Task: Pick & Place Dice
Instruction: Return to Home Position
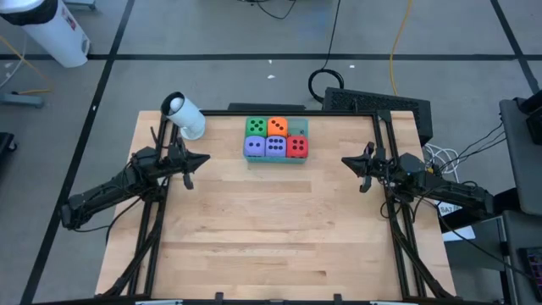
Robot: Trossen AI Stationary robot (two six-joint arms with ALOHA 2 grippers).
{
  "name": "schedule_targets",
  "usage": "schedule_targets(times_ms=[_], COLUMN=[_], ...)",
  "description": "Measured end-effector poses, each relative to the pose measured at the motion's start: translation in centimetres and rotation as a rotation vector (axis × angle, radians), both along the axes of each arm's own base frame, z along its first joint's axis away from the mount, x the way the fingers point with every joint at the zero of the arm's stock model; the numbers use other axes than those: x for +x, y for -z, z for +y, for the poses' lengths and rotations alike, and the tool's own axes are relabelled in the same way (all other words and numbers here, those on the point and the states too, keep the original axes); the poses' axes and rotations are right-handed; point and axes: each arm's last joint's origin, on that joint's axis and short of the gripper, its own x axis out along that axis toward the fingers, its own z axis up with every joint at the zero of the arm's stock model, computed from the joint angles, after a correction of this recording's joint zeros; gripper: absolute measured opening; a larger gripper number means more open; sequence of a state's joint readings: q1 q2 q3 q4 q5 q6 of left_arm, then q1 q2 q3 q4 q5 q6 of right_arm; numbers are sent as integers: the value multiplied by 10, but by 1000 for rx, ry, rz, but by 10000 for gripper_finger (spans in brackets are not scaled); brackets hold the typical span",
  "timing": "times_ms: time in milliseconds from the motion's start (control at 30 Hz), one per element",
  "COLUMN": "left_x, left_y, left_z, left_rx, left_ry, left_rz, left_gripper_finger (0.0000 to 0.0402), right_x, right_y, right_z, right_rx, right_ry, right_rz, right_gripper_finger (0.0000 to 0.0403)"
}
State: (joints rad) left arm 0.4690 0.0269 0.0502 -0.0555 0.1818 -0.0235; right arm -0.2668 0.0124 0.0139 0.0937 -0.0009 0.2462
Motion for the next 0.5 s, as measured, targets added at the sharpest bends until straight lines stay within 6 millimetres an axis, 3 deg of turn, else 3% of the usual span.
schedule_targets(times_ms=[200,500], left_x=[0,0], left_y=[0,0], left_z=[0,0], left_rx=[0,0], left_ry=[0,0], left_rz=[0,0], left_gripper_finger=[4,29], right_x=[0,0], right_y=[0,0], right_z=[0,0], right_rx=[0,0], right_ry=[0,0], right_rz=[0,0], right_gripper_finger=[0,0])
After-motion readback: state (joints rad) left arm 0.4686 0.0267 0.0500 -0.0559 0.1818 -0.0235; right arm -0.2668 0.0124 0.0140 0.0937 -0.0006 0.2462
